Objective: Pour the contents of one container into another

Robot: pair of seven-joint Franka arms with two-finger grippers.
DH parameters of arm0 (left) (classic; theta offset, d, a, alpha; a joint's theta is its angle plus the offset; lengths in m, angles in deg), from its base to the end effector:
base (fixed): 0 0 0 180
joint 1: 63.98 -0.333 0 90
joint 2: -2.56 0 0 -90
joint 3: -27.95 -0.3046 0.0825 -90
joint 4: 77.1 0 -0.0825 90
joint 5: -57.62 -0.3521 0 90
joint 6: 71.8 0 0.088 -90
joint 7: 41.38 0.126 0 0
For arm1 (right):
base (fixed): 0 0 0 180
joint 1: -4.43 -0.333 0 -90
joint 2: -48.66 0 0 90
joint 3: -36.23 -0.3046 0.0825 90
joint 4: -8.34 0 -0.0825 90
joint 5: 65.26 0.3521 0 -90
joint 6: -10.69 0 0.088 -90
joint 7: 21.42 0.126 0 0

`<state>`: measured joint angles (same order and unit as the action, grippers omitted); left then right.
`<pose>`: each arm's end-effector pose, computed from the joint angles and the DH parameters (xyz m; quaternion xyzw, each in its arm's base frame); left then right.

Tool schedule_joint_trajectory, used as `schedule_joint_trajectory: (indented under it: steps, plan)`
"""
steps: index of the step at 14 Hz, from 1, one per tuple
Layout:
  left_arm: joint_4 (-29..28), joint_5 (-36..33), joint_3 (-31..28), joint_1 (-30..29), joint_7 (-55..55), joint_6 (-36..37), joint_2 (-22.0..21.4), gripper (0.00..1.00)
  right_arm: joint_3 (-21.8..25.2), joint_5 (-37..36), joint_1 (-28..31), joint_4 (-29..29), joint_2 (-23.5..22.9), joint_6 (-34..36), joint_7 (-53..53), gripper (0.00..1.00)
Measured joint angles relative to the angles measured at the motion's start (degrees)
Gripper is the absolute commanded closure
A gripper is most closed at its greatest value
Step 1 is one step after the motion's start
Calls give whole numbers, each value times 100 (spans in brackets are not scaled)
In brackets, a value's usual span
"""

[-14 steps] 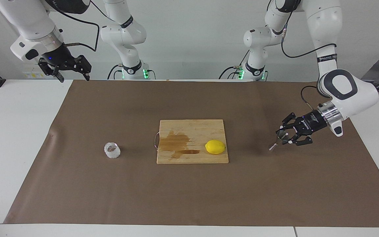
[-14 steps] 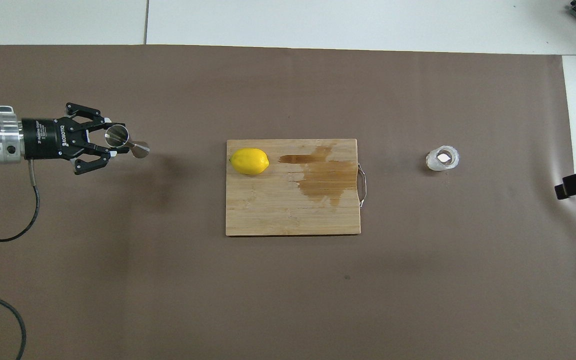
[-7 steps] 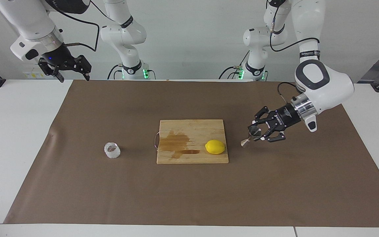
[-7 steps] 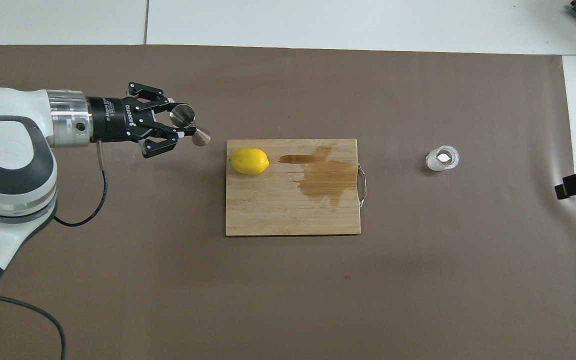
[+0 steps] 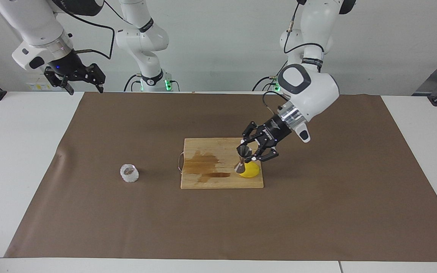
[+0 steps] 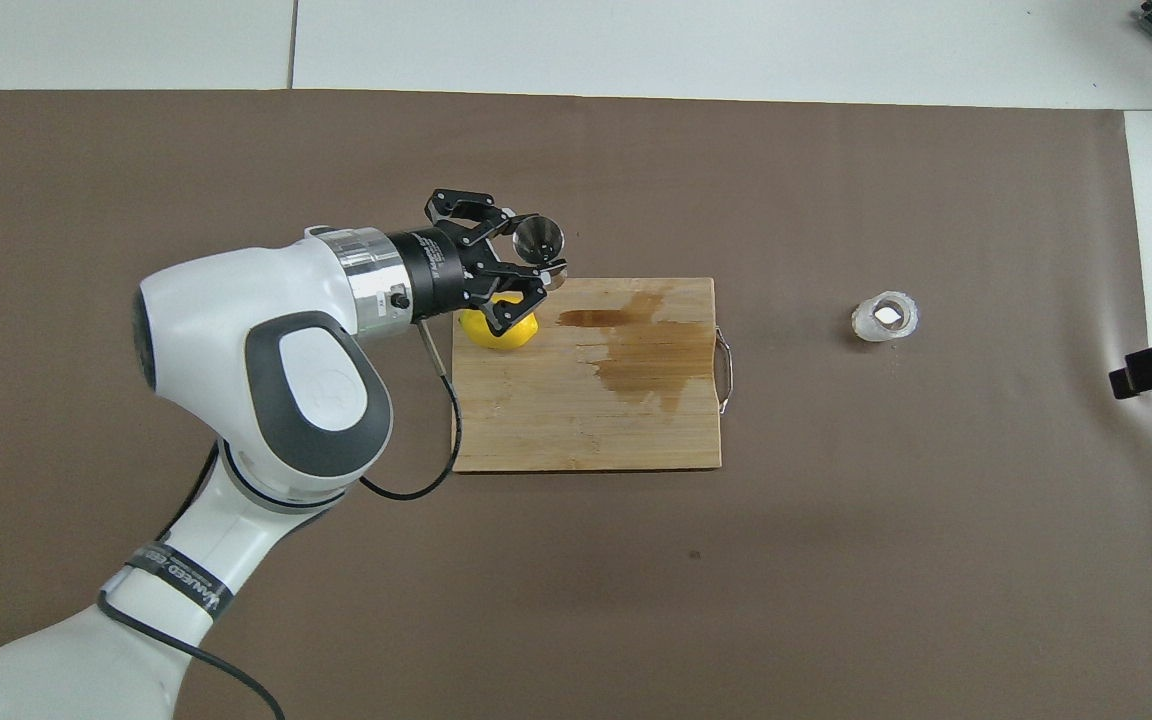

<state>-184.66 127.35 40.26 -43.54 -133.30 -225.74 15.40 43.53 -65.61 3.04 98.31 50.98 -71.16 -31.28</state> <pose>0.5447 -0.3141 0.4368 0.4632 0.7527 -0.2543 0.3927 0.4906 -0.0530 0.6031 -0.9981 -0.0343 0.0503 0.0065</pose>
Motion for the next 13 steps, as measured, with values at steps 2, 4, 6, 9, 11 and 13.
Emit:
schedule_joint_trajectory:
  steps: [2,4,6,9,11,13]
  plan:
    - [-143,472,3,507,-8,-900,37,100,0,0,0,0,0,0,0,0]
    - [-205,966,3,900,-8,-1553,113,100,0,0,0,0,0,0,0,0]
    - [-225,1158,17,1115,-8,-1856,256,100,0,0,0,0,0,0,0,0]
    - [-224,1280,79,1229,-10,-2053,485,100,0,0,0,0,0,0,0,0]
    - [-222,1359,232,1231,-10,-2251,634,100,0,0,0,0,0,0,0,0]
    - [-216,1392,372,1236,-10,-2421,709,100,0,0,0,0,0,0,0,0]
